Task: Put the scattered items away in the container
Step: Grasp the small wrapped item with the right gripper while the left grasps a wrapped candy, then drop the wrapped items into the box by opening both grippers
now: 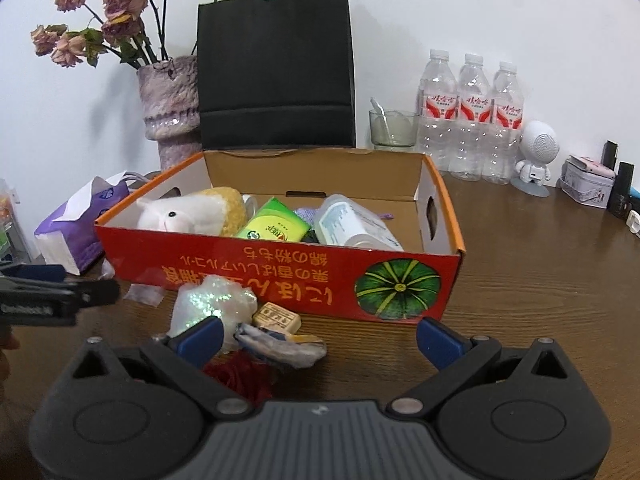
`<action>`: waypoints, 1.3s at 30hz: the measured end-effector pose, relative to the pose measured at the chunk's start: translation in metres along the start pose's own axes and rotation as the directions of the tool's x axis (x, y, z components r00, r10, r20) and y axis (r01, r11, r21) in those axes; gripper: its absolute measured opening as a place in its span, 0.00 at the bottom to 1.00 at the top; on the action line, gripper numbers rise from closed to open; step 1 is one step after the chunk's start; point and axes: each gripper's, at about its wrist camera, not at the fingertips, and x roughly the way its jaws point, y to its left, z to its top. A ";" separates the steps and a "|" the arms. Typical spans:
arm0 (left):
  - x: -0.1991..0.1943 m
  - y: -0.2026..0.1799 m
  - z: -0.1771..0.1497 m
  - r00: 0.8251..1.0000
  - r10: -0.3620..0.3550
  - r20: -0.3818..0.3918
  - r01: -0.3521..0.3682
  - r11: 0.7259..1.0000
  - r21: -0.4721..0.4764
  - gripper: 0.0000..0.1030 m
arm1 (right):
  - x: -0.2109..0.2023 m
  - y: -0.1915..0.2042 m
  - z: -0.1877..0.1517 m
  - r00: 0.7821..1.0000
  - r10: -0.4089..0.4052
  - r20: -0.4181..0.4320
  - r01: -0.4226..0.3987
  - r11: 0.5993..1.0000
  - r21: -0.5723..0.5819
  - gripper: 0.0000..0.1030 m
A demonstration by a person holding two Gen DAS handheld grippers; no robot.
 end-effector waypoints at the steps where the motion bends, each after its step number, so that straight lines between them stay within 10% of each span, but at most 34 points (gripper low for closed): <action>1: 0.006 -0.002 0.000 1.000 -0.004 -0.013 0.004 1.000 -0.003 0.88 | 0.004 0.000 0.000 1.000 0.012 -0.006 -0.012 1.000 -0.001 0.93; 5: 0.027 -0.007 -0.001 0.999 -0.002 -0.052 0.001 1.000 -0.018 0.64 | 0.020 -0.002 -0.002 0.996 0.064 -0.068 -0.064 0.998 0.011 0.49; 7: 0.028 -0.010 -0.003 0.999 0.032 -0.030 -0.032 0.999 -0.003 0.20 | 0.022 -0.006 -0.005 0.991 0.099 -0.088 -0.095 0.995 0.041 0.34; 12: 0.021 -0.009 -0.007 1.000 0.000 -0.006 0.000 1.000 -0.018 0.16 | 0.014 -0.013 -0.007 0.993 0.108 -0.055 -0.105 0.992 0.066 0.18; 39: -0.068 -0.024 0.026 0.963 -0.072 0.258 0.080 0.997 -0.018 0.05 | -0.030 -0.012 0.019 0.991 0.073 0.115 -0.077 0.996 0.035 0.13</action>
